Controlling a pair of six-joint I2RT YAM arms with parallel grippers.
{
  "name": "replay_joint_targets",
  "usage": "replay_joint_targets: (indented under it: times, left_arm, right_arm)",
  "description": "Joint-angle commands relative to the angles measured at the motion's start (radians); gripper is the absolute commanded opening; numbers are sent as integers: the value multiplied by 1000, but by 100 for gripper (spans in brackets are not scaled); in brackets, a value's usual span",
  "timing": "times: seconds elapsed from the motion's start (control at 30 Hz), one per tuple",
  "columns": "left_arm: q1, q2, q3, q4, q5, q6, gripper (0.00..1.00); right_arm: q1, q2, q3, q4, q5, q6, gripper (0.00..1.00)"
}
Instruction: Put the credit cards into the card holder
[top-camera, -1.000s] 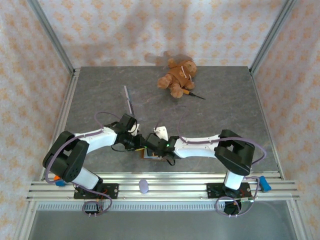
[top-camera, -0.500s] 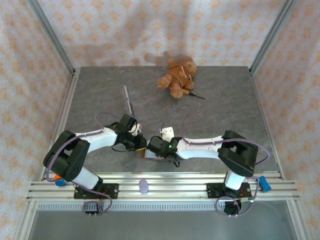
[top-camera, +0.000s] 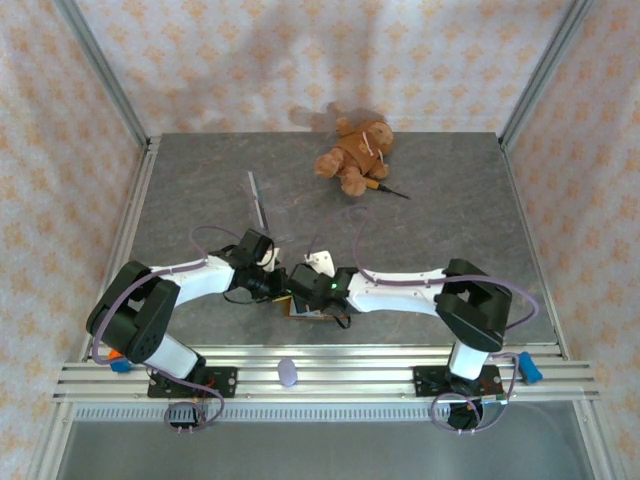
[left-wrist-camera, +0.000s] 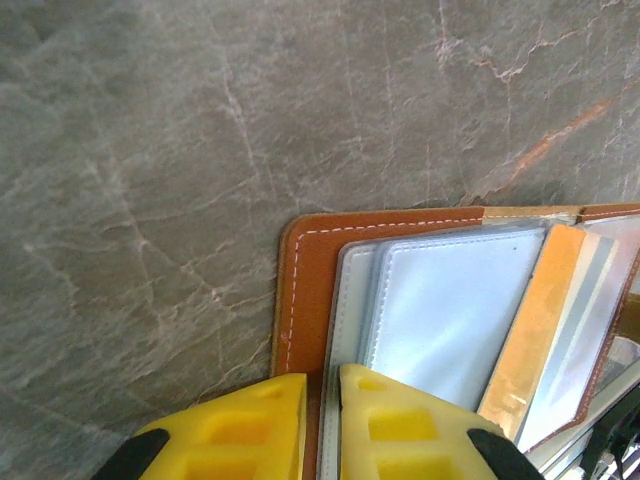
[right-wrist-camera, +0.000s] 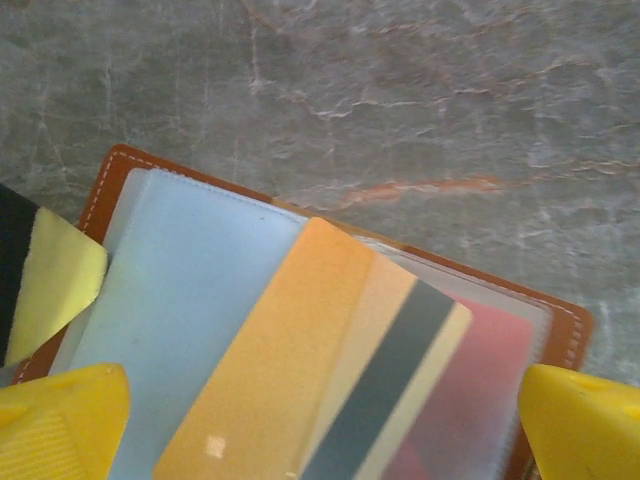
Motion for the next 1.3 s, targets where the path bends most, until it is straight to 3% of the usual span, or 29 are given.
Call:
replay_joint_targets:
  times: [0.0, 0.47, 0.83, 1.0, 1.27]
  left_arm:
    - [-1, 31, -38, -56, -67, -12, 16]
    - [0, 50, -26, -76, -73, -1, 16]
    - [0, 40, -32, -79, -78, -4, 16]
    - [-1, 39, -28, -80, -77, -4, 15]
    - [0, 37, -28, -82, -83, -4, 15]
  right_arm:
    - [-7, 59, 17, -65, 4, -22, 99]
    - [-9, -27, -77, -150, 119, 11, 100]
    - [-25, -112, -58, -113, -1, -42, 100]
    - [-76, -67, -54, -81, -46, -42, 99]
    - [-81, -11, -55, -116, 10, -12, 96]
